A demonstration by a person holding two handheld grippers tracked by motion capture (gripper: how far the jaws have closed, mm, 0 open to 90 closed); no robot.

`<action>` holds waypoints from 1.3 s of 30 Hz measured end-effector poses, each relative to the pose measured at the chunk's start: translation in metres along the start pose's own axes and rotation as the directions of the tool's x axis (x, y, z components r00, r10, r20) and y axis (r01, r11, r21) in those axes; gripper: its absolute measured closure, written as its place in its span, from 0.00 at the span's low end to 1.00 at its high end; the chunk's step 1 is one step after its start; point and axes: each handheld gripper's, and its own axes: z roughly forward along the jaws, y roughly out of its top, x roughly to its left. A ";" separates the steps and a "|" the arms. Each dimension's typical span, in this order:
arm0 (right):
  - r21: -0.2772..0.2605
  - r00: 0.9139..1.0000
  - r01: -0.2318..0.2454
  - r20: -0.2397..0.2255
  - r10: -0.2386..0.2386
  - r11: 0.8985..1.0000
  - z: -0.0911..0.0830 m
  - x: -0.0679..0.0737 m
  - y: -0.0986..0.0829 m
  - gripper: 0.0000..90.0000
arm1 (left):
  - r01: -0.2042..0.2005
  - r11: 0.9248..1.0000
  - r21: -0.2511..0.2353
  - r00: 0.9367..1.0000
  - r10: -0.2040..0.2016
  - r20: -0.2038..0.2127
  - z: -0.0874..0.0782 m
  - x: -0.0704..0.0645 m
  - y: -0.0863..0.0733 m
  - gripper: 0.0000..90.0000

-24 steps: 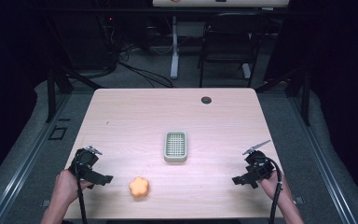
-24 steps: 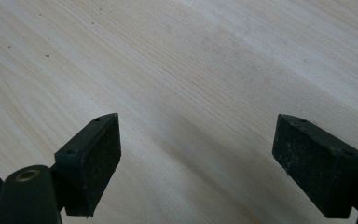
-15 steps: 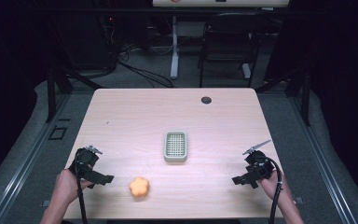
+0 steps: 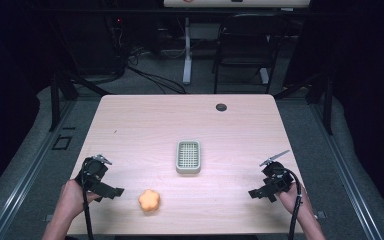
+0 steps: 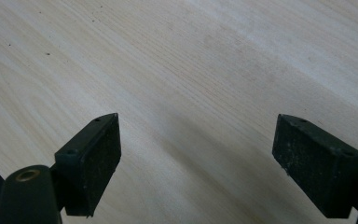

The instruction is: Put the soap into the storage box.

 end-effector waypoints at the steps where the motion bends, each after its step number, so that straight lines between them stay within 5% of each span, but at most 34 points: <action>1: -0.005 1.000 0.000 -0.005 0.000 1.000 0.000 0.000 0.000 0.17 | -0.008 1.000 0.006 1.000 0.008 -0.002 0.001 -0.002 0.002 0.00; 6: -0.030 1.000 -0.019 -0.013 0.019 0.999 0.001 0.000 -0.001 0.17 | -0.032 0.999 0.021 0.999 0.031 0.011 0.003 -0.009 0.006 0.00; 8: 0.005 1.000 0.008 -0.010 -0.008 1.000 -0.001 -0.002 0.000 0.17 | -0.050 0.998 0.033 0.999 0.050 0.021 0.003 -0.014 0.009 0.00; 22: 0.007 1.000 0.003 -0.013 -0.003 1.000 -0.001 -0.002 0.000 0.17 | -0.131 0.989 0.073 0.991 0.128 0.043 0.009 -0.038 0.020 0.00; 39: 0.009 1.000 -0.003 -0.029 0.004 1.000 0.000 -0.002 0.000 0.17 | -0.227 0.964 0.137 0.974 0.222 0.051 0.030 -0.065 0.032 0.00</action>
